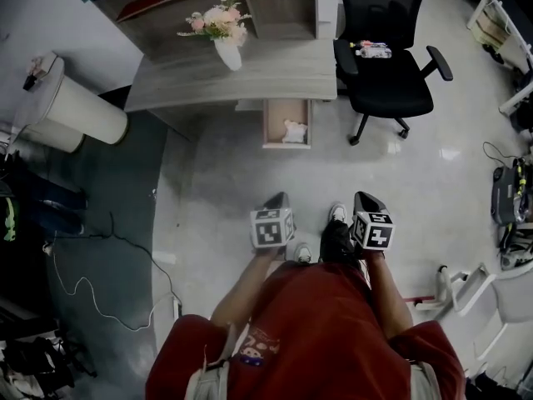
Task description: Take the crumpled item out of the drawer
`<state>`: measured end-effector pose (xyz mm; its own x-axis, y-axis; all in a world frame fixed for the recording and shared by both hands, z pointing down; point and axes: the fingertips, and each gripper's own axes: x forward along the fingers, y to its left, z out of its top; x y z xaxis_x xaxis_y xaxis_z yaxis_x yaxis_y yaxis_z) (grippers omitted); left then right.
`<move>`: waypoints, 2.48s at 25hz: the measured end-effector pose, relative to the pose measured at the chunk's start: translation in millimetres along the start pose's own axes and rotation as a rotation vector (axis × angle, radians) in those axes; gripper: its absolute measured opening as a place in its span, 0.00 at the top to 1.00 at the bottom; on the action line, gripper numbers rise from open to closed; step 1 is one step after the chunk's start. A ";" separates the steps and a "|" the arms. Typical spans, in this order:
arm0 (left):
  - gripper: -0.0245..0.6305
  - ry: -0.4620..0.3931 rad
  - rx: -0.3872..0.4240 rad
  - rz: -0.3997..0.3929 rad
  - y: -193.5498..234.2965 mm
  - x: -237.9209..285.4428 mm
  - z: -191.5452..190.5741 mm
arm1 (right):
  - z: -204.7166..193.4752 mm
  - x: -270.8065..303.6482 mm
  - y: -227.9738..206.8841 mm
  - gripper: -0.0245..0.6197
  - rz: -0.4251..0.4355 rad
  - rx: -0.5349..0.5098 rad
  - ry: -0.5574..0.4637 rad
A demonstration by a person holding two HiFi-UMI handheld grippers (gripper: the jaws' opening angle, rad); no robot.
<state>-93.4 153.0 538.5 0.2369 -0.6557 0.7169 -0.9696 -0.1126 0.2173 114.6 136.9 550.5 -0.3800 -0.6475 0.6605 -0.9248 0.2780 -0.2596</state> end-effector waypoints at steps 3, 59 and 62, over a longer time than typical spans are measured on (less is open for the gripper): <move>0.97 0.011 -0.014 0.004 -8.1 23.0 18.7 | 22.1 17.5 -16.8 0.96 0.017 -0.017 0.008; 0.97 0.040 -0.186 0.164 44.9 199.2 173.6 | 187.4 241.0 -44.2 0.96 0.274 -0.218 0.162; 0.97 0.059 -0.185 0.156 58.5 207.4 172.9 | 192.3 252.7 -32.0 0.96 0.276 -0.222 0.170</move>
<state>-111.6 -118.7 585.3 0.0939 -0.6090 0.7876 -0.9683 0.1282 0.2146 45.2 -172.1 590.2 -0.5891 -0.4053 0.6990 -0.7551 0.5841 -0.2977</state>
